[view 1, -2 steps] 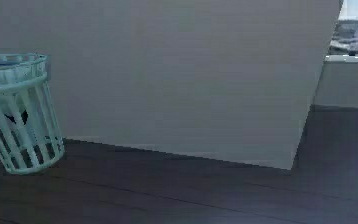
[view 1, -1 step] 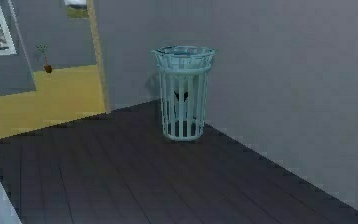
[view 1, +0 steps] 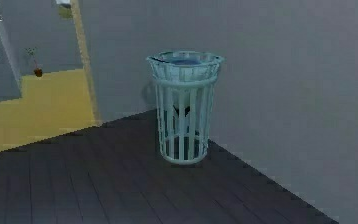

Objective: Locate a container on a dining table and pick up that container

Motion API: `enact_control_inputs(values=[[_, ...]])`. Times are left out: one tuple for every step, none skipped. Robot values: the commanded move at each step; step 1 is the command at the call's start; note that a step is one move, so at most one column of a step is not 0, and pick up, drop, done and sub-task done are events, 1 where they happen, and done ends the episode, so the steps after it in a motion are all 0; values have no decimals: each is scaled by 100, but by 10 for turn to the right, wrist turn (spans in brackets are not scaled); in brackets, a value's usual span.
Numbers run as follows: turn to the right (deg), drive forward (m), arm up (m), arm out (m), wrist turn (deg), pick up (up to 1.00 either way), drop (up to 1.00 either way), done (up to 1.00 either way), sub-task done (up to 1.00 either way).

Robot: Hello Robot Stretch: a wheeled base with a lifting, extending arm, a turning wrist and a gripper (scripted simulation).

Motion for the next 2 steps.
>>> enact_control_inputs(values=[[-330, 0, 0, 0, 0, 0, 0, 0, 0], [0, 100, 0, 0, 0, 0, 0, 0, 0]])
